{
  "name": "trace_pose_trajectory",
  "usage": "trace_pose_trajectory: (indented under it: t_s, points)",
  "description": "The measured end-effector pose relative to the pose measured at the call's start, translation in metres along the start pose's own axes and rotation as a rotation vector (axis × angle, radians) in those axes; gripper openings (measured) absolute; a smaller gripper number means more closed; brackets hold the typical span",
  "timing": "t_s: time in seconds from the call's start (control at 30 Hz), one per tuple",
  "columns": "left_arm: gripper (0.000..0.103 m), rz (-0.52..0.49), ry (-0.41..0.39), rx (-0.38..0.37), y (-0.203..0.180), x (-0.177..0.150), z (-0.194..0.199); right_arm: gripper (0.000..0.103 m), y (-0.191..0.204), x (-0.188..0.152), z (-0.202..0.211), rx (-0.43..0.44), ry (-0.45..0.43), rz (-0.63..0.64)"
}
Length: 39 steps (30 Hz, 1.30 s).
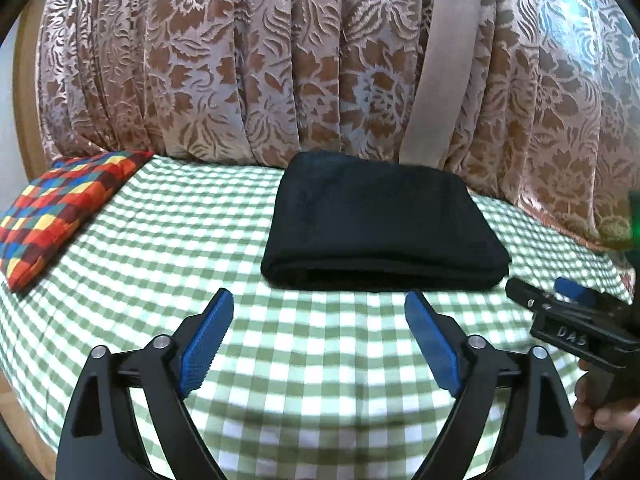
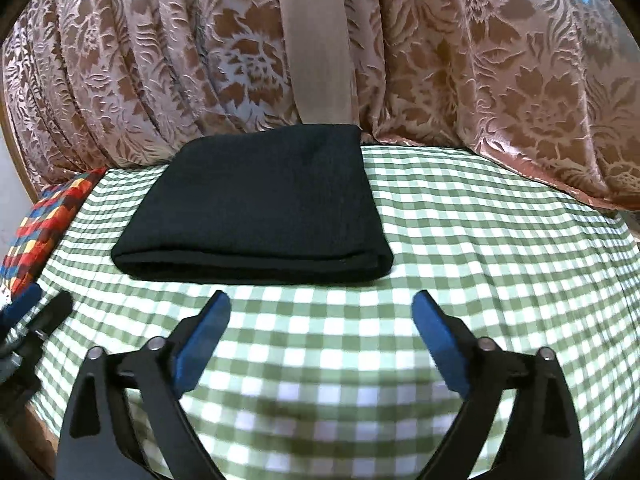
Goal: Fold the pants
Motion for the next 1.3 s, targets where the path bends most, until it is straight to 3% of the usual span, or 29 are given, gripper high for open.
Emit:
trace_pose_trajectory:
  t_s: [0.2,0.37,1.0,1.3]
  points:
    - [0.099,0.023,0.032,0.037,0.012,-0.018,0.004,0.101,0.013,-0.009,0.02,-0.066,-0.042,0.029]
    - [0.099,0.025,0.029,0.059,0.011,-0.021,0.01,0.101,0.016,-0.014,0.023,-0.102,-0.061,0.057]
    - [0.099,0.032,-0.038,0.074,0.005,-0.009,0.029,0.101,0.012,-0.019,0.03,-0.085,-0.091,0.031]
    - [0.099,-0.001,-0.049,0.127,0.005,-0.01,0.033,0.101,0.018,-0.023,0.03,-0.072,-0.083,0.062]
Point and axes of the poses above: each gripper's, at about its wrist camera, not at the fingertips, and z roughly against the way its jaws point, y to its left, x to its top, the point moved 8 cm from there along -z, roughly the way its jaws point
